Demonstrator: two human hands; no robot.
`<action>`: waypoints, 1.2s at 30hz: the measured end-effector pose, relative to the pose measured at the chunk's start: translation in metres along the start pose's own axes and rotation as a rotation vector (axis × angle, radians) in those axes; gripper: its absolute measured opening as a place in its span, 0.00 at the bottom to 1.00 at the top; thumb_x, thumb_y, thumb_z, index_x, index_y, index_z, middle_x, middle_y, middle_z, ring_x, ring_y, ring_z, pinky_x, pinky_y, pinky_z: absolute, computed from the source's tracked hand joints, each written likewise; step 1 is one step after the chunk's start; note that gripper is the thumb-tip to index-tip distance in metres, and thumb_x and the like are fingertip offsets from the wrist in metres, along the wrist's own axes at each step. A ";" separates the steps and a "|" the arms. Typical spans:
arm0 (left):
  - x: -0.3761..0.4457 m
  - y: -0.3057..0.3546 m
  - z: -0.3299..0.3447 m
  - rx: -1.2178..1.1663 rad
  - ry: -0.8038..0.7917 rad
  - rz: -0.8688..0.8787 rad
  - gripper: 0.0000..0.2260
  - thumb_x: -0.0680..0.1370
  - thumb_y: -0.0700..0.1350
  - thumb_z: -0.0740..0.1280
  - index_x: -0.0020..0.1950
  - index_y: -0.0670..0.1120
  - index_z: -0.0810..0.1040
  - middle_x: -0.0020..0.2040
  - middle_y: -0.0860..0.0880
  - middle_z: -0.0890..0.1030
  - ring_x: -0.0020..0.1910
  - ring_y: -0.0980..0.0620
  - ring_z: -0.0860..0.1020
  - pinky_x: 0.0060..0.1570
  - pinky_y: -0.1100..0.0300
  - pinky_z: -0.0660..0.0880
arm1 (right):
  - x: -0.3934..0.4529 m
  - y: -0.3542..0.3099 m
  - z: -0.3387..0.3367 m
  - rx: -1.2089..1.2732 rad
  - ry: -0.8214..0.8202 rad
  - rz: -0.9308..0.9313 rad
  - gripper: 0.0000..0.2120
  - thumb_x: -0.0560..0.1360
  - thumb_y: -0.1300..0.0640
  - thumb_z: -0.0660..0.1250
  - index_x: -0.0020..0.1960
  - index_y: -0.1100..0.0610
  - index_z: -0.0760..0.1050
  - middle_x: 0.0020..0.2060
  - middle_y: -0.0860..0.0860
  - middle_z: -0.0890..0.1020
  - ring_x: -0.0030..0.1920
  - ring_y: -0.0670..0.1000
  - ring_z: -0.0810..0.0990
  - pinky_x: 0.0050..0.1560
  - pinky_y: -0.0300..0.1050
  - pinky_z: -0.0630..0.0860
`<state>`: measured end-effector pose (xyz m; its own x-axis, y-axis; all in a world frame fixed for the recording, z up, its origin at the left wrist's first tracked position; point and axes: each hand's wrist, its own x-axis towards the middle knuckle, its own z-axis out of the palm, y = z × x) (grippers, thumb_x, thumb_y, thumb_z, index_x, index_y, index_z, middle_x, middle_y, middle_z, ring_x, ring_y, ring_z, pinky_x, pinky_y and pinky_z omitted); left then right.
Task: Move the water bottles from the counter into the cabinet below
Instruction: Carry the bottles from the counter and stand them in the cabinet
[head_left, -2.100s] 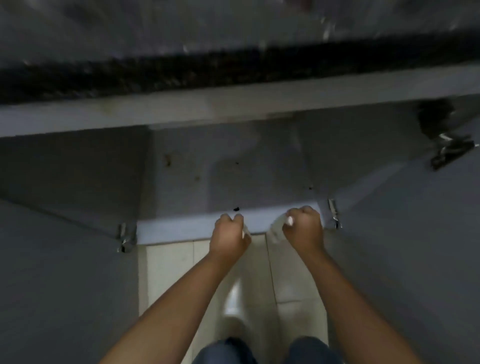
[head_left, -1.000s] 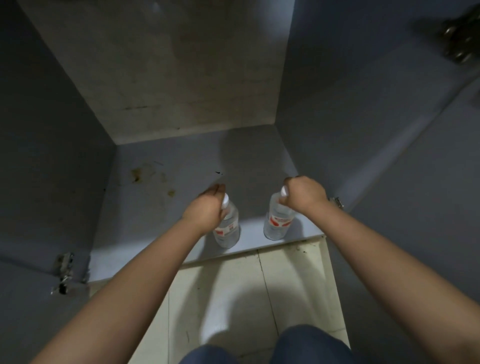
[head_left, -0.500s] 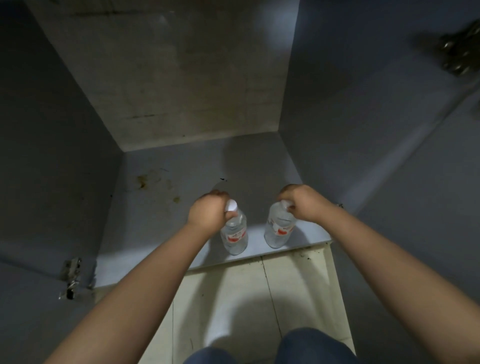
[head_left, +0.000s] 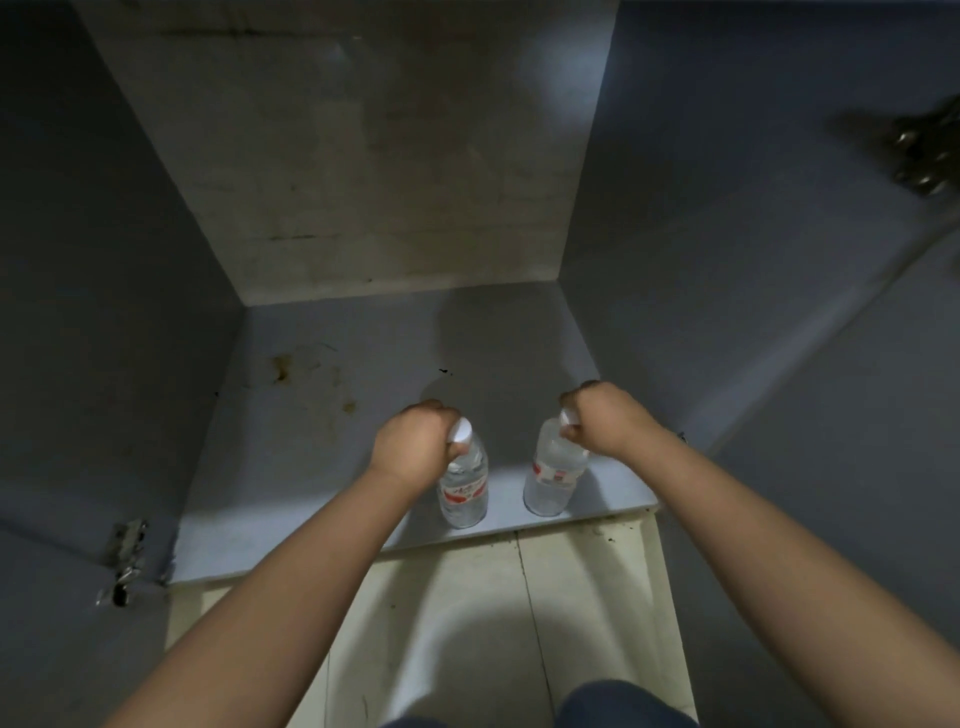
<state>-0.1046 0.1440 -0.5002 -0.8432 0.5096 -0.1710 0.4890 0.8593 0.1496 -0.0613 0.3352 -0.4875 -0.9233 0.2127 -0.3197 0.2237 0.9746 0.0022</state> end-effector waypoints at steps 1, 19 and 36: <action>-0.002 0.000 0.001 0.020 0.007 0.008 0.14 0.78 0.50 0.63 0.61 0.45 0.75 0.59 0.44 0.77 0.59 0.43 0.76 0.53 0.53 0.74 | 0.001 0.001 -0.002 -0.015 -0.016 -0.054 0.15 0.77 0.56 0.62 0.61 0.61 0.75 0.60 0.60 0.78 0.61 0.60 0.77 0.57 0.47 0.74; 0.007 0.011 0.024 -0.118 -0.068 0.139 0.23 0.83 0.41 0.49 0.77 0.38 0.46 0.79 0.41 0.45 0.79 0.47 0.45 0.76 0.60 0.43 | -0.001 -0.007 0.005 -0.004 0.006 0.086 0.14 0.77 0.60 0.63 0.61 0.64 0.75 0.60 0.62 0.79 0.61 0.61 0.77 0.58 0.48 0.76; 0.014 0.005 0.031 -0.082 -0.064 0.162 0.25 0.82 0.38 0.52 0.76 0.38 0.47 0.79 0.40 0.45 0.79 0.46 0.44 0.77 0.60 0.42 | 0.061 0.070 -0.014 0.020 0.129 0.178 0.18 0.76 0.67 0.60 0.65 0.67 0.72 0.65 0.65 0.74 0.65 0.63 0.74 0.64 0.51 0.72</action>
<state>-0.1074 0.1567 -0.5321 -0.7375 0.6452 -0.1993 0.5956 0.7606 0.2585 -0.1065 0.4174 -0.4938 -0.9009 0.3893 -0.1921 0.3913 0.9198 0.0289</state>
